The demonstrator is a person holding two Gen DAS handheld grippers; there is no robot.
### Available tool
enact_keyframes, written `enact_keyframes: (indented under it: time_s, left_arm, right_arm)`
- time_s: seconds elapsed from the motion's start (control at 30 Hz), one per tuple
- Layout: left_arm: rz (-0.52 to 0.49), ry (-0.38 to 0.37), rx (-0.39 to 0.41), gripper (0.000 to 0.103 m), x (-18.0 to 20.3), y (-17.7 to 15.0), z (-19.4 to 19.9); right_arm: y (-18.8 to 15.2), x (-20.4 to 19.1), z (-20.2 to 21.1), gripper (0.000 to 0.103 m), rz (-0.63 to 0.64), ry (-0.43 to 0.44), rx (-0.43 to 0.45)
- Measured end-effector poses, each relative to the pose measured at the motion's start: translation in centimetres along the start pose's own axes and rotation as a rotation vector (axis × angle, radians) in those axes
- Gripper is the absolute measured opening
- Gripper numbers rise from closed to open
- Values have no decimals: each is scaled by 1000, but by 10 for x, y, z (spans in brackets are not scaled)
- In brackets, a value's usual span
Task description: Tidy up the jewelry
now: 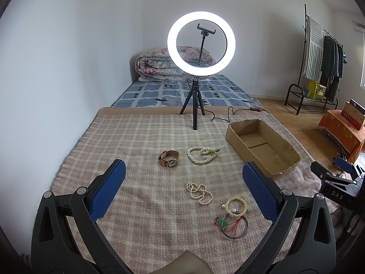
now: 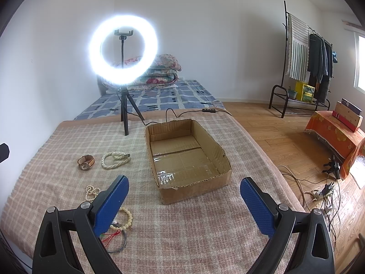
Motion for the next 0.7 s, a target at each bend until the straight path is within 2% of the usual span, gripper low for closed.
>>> enact_keyframes:
  time_s: [0.7]
  left_arm:
    - [3, 12, -23, 103, 3, -7, -10]
  right_arm:
    - [-1, 2, -7, 99, -4, -1, -24]
Point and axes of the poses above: each gripper's, at about its wrist camera, not at the fingertips, and z roughly against the way its jaws point, x to its right, y to its top, the point moved 1 cm from there along -z, roughly the way its jaws point, and after that the axes turned 15 degrees about y, right-handed, at the moved point
